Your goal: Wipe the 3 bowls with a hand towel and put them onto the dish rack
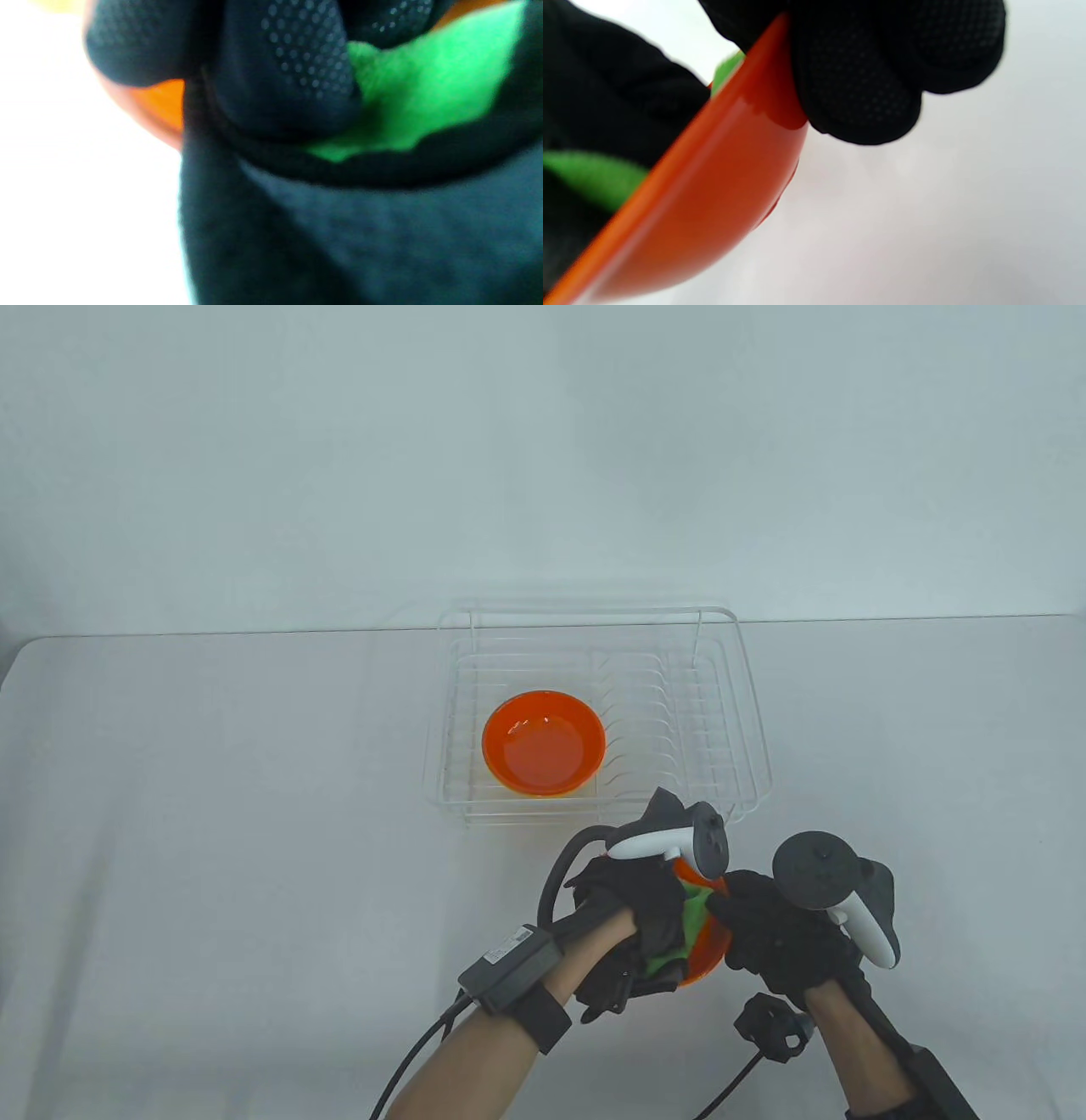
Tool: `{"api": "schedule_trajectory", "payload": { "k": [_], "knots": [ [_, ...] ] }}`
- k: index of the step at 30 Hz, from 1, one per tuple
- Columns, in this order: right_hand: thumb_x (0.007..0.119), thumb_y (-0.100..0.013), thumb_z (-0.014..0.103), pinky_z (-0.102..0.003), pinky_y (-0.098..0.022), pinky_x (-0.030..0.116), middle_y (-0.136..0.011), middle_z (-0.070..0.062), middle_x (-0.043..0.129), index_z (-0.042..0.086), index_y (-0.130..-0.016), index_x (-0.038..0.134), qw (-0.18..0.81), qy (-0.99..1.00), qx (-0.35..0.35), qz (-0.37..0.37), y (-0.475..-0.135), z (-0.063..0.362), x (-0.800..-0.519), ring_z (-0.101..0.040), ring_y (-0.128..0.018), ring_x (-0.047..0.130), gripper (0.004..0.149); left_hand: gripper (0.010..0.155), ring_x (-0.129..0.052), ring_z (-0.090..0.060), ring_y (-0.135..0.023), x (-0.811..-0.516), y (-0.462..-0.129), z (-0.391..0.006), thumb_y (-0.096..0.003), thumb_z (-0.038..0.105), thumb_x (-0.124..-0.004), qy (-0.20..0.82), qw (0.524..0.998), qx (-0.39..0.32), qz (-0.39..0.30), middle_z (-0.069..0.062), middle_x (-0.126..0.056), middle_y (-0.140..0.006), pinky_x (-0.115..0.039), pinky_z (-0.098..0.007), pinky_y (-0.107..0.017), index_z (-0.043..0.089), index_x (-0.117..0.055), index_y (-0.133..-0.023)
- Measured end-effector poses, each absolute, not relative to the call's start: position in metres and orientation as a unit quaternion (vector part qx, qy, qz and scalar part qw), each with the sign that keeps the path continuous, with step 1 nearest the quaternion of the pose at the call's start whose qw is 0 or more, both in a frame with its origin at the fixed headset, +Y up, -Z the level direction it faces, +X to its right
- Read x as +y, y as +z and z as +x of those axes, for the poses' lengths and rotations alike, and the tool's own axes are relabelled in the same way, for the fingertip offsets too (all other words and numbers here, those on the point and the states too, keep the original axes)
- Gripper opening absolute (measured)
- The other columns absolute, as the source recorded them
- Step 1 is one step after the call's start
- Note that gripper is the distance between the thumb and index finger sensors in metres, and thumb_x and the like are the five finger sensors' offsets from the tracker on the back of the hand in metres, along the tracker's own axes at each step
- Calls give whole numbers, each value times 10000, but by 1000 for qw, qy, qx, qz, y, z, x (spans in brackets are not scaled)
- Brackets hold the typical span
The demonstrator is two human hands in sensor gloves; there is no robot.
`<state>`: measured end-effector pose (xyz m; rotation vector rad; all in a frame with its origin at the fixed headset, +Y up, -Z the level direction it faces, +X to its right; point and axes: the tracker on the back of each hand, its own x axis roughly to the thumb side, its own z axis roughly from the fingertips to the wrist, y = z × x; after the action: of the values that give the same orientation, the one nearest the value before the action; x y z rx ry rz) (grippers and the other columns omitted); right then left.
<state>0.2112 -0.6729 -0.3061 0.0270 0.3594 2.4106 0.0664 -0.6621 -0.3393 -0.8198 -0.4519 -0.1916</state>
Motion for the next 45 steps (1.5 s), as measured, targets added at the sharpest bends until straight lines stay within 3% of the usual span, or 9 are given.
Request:
{"api": "schedule_trajectory", "payload": {
  "k": [3, 6, 13, 22, 27, 34, 40, 45],
  "knots": [
    [753, -541, 292, -360, -275, 894, -481, -159, 1007, -97, -863, 746, 338, 930, 141, 18, -305, 208, -672, -152, -290, 1035, 505, 492, -1024, -67, -231, -663, -337, 64, -522, 378, -796, -162, 900, -191, -357, -71, -965, -565, -884, -306, -288, 35, -776, -875],
    [751, -541, 297, -354, -271, 892, -476, -149, 1007, -95, -859, 748, 327, 934, 138, 21, -304, 205, -672, -142, -283, 1031, 505, 492, -1029, -71, -239, -663, -337, 62, -525, 385, -784, -166, 918, -173, -318, -66, -966, -573, -885, -303, -291, 44, -768, -880],
    [744, -546, 298, -363, -279, 878, -480, -151, 996, -97, -866, 739, 325, 937, 131, 20, -304, 206, -672, -146, -287, 1018, 509, 492, -1041, -83, -268, -661, -349, 61, -525, 384, -776, -58, 948, -155, -273, -65, -968, -599, -884, -303, -303, 41, -763, -878],
    [735, -551, 299, -363, -284, 874, -488, -140, 992, -78, -878, 736, 322, 939, 119, -3, -304, 211, -672, -144, -291, 1012, 499, 493, -1031, -73, -277, -652, -350, 46, -524, 364, -765, 85, 943, -196, -256, -71, -947, -613, -888, -296, -313, 52, -738, -906],
    [732, -552, 299, -365, -286, 873, -491, -139, 991, -74, -880, 736, 329, 937, 118, -9, -305, 214, -672, -145, -294, 1012, 496, 494, -1022, -89, -276, -624, -342, 14, -526, 363, -759, 139, 941, -211, -225, -70, -943, -615, -881, -301, -314, 57, -739, -913],
    [731, -554, 299, -366, -287, 872, -492, -139, 991, -74, -880, 736, 330, 936, 119, -13, -304, 214, -672, -146, -294, 1011, 496, 490, -1022, -86, -279, -592, -328, -66, -529, 365, -753, 195, 950, -182, -163, -67, -943, -618, -879, -303, -317, 64, -741, -914],
    [729, -555, 299, -367, -288, 872, -493, -138, 990, -72, -882, 734, 328, 937, 121, -17, -304, 214, -672, -147, -295, 1011, 495, 491, -1028, -71, -282, -620, -314, -125, -528, 367, -751, 238, 950, -147, -137, -65, -944, -619, -884, -304, -316, 65, -740, -915],
    [730, -554, 298, -368, -287, 871, -492, -140, 990, -72, -882, 734, 324, 938, 124, -23, -305, 214, -673, -148, -293, 1010, 495, 491, -1027, -87, -281, -648, -307, -146, -527, 368, -750, 237, 954, -124, -136, -64, -945, -617, -884, -305, -315, 66, -741, -913]
  ]
}}
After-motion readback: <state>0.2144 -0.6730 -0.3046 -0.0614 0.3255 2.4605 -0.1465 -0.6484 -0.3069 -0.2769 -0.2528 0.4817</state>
